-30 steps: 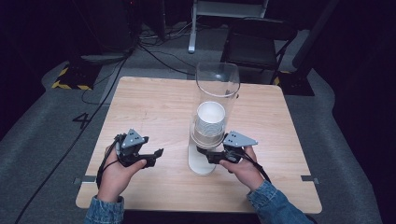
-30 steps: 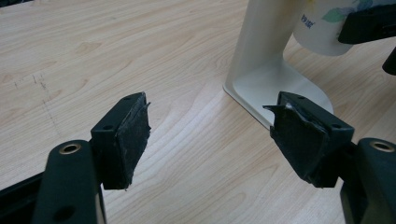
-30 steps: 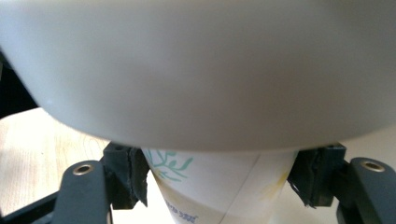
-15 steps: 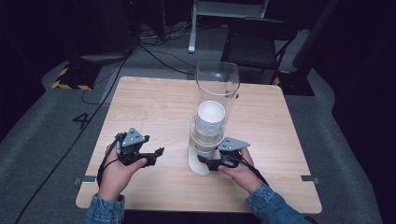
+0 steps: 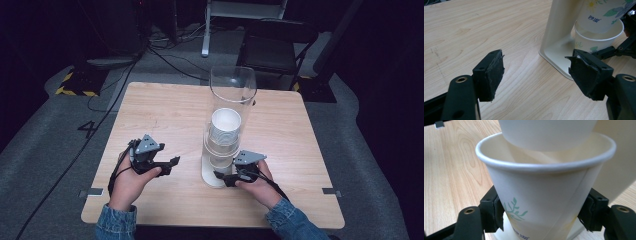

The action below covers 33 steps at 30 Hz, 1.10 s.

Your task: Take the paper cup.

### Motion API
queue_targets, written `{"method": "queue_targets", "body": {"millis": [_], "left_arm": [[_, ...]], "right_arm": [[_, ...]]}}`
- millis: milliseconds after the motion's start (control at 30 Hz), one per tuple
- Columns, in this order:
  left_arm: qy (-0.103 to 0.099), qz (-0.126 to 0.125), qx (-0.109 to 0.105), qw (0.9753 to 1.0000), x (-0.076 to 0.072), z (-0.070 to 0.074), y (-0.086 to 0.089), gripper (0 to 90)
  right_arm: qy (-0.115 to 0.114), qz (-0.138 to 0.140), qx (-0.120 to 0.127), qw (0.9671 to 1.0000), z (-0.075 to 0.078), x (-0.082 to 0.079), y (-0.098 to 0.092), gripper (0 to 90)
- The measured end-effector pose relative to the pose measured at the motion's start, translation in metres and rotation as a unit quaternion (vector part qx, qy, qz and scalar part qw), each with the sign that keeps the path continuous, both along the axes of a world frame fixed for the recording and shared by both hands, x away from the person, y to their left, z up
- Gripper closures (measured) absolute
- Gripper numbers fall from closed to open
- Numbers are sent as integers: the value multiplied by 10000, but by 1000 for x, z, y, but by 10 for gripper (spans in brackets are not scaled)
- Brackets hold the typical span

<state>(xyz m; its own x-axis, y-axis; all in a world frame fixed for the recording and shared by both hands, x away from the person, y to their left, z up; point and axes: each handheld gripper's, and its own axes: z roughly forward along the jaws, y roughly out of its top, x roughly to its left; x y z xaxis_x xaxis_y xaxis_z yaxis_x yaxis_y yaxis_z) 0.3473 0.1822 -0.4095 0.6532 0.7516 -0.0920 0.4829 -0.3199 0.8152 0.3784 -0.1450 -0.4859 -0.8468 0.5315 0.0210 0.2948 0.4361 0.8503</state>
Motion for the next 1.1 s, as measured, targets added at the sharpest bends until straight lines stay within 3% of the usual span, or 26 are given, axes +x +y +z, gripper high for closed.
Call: {"method": "queue_targets", "body": {"millis": [333,800,867,1100], "left_arm": [[43,-142,-17,9999,10,-2,-10,278],[44,-390,39,9992,31,-4,-29,274],[122,-399,-30,9991,33,-5,-31,273],[99,-345,-1,9994,34,-7,-30,273]], "right_arm": [[-122,-73,-185,9997,3,-7,-8,322],[-266,-495,-394,9976,16,-12,-46,322],[-313,-626,-308,9971,22,-9,-59,322],[-415,-902,24,9951,39,-4,-81,321]]}}
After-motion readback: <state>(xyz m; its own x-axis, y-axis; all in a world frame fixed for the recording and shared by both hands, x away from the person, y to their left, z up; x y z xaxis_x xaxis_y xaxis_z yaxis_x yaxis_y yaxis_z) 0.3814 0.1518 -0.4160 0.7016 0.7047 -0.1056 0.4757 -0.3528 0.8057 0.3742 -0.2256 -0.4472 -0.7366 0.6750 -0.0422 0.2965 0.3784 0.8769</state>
